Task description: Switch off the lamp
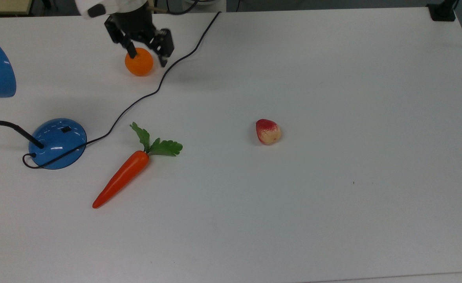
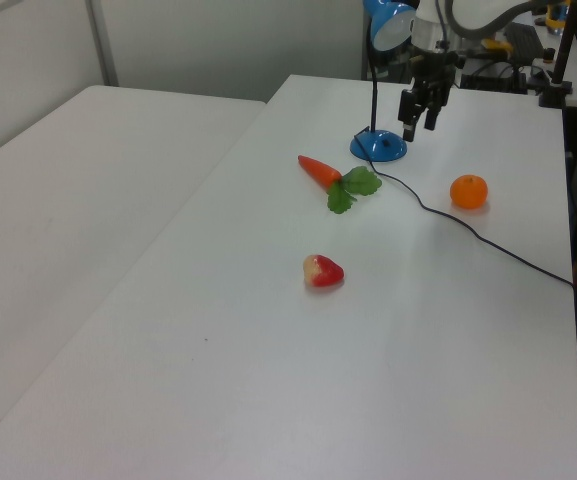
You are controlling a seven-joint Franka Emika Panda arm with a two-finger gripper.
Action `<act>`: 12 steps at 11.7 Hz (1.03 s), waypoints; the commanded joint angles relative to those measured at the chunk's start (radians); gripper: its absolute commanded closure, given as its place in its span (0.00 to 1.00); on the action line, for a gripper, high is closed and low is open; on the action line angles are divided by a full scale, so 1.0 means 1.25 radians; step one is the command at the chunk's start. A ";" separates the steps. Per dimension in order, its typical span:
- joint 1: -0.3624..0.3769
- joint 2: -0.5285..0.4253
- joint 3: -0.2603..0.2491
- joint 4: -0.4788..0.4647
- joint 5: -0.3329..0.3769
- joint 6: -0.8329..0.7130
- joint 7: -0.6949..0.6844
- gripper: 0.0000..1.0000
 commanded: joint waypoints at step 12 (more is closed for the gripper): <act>0.024 -0.040 -0.050 0.219 -0.002 -0.399 -0.223 0.00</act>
